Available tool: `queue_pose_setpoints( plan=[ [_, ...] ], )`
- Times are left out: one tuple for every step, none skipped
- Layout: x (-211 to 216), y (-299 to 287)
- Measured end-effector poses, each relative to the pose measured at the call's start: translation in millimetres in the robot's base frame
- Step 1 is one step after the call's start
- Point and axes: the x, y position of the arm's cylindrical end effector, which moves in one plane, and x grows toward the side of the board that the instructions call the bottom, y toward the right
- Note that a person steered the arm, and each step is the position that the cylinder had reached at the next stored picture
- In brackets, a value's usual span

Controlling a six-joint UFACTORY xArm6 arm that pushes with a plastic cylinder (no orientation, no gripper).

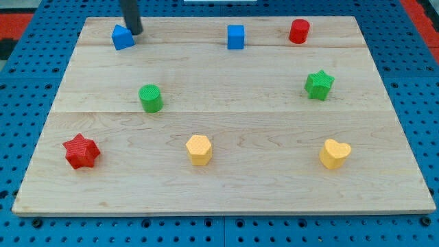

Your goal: Move the blue triangle close to the blue cube

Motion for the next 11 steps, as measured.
queue_pose_setpoints(
  plan=[
    [-19.2,-53.8],
    [-14.9,-100.7],
    [13.5,-85.6],
    [29.5,-8.3],
    [20.3,21.1],
    [4.8,25.8],
    [-1.9,51.9],
    [15.3,91.1],
    [26.0,100.2],
    [-13.3,103.5],
    [-7.8,161.6]
  ],
)
